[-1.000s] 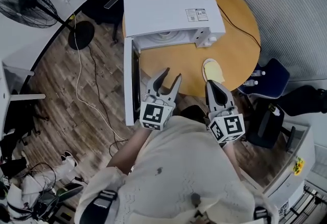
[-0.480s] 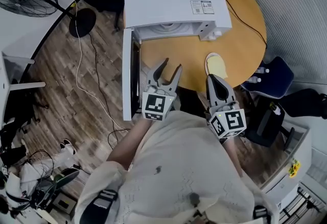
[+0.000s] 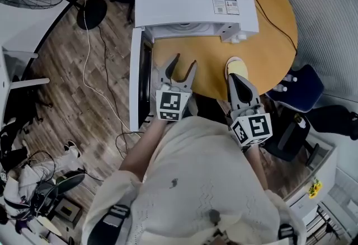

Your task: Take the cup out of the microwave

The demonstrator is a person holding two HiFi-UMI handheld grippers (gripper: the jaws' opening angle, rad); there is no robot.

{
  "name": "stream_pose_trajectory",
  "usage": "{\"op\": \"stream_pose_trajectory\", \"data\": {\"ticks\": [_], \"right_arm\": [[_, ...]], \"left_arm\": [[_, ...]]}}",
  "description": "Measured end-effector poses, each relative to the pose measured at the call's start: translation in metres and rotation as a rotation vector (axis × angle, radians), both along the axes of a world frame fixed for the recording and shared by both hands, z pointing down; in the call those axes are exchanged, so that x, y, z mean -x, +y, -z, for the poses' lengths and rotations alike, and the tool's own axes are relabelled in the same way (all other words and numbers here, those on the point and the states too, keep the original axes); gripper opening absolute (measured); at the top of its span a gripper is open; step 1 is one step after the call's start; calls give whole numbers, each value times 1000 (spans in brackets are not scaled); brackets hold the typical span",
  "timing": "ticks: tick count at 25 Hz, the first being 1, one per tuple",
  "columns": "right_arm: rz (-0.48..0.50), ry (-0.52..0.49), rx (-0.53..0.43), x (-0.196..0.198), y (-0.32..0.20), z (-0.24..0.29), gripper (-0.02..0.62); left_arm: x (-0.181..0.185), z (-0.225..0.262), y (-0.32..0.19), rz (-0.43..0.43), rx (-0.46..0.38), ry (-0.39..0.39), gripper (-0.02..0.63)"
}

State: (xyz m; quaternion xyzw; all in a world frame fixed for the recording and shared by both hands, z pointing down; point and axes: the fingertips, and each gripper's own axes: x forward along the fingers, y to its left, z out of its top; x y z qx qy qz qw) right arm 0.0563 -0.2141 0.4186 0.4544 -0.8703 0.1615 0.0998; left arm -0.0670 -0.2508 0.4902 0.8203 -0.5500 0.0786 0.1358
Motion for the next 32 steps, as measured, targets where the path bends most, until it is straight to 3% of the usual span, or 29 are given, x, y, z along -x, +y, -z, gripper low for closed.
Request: {"op": "stream_pose_trajectory", "data": {"ticks": [32], "right_arm": [[-34,48,102,-41,-75,-46,9]], "left_arm": [[20,-140,-139,173,208,-89,318]]}}
